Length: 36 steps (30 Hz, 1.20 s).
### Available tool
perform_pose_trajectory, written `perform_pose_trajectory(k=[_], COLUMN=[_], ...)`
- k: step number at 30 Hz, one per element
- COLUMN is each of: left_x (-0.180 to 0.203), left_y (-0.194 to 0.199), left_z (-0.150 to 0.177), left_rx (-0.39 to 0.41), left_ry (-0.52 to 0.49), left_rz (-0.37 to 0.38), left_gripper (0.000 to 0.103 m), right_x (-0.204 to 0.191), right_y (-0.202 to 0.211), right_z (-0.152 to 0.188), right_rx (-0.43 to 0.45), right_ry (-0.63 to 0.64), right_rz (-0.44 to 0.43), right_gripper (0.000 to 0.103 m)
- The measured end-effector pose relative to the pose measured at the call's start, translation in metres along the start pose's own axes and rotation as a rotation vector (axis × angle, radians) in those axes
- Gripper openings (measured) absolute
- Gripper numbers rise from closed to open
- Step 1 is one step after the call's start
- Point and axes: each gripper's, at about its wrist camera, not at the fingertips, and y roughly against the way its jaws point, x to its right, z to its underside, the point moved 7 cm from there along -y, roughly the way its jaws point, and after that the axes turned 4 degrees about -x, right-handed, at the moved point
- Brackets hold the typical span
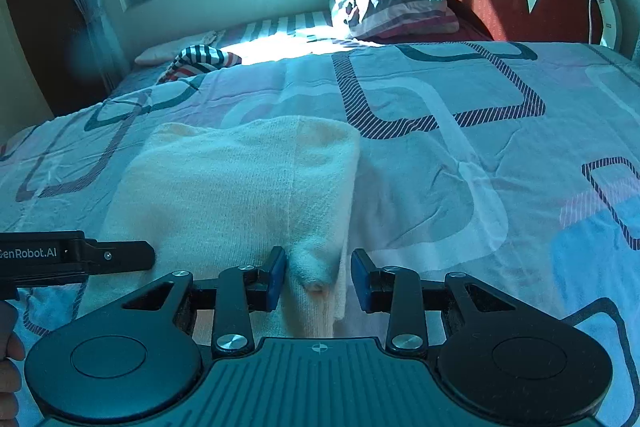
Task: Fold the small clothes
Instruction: 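Grasp the sweater end with the left gripper while the right gripper grasps it too, then lift the sweater end with both grippers and fold it over the rest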
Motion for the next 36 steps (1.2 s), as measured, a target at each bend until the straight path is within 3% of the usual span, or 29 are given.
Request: perform_pose_trajectory(k=[3,6,7,13,21,30,33,36], left_x=[0.003,0.006,0.007,0.011,0.014,0.016,0.017,0.02], left_y=[0.002,-0.002,-0.003,-0.012,-0.019,-0.021,-0.021,-0.017], left_z=[-0.003,-0.004,-0.004,-0.002,-0.003,-0.002,-0.002,-0.003], left_rx=[0.003,-0.008,-0.01,-0.015,-0.022,-0.014,-0.008,0.005], left_ry=[-0.004,-0.006,-0.004,-0.01,-0.018,-0.042,-0.034,-0.038], left_rz=[0.001,0.012,0.015,0.032,0.049,0.064,0.057,0.061], left_gripper=[0.077,0.077,0.077,0.077,0.079,0.071,0.067,0.053], right_x=[0.002,0.004,0.004,0.02,0.031,0.027,0.019,0.018], right_y=[0.006,0.004,0.003,-0.014,-0.025,-0.028,-0.026,-0.024], right_z=[-0.008,-0.014,-0.015,-0.01,-0.004,-0.005,-0.005,-0.006], right_rx=[0.008,0.006,0.006,-0.04,-0.082,-0.084,-0.097,-0.102], right_ry=[-0.024,-0.046,-0.051,-0.12,-0.204,-0.178,-0.201,-0.201], right_rz=[-0.057,-0.083,-0.088,-0.109,-0.207,-0.232,-0.263,-0.263], right_gripper=[0.036,0.068,0.069,0.069,0.069,0.068,0.044,0.038])
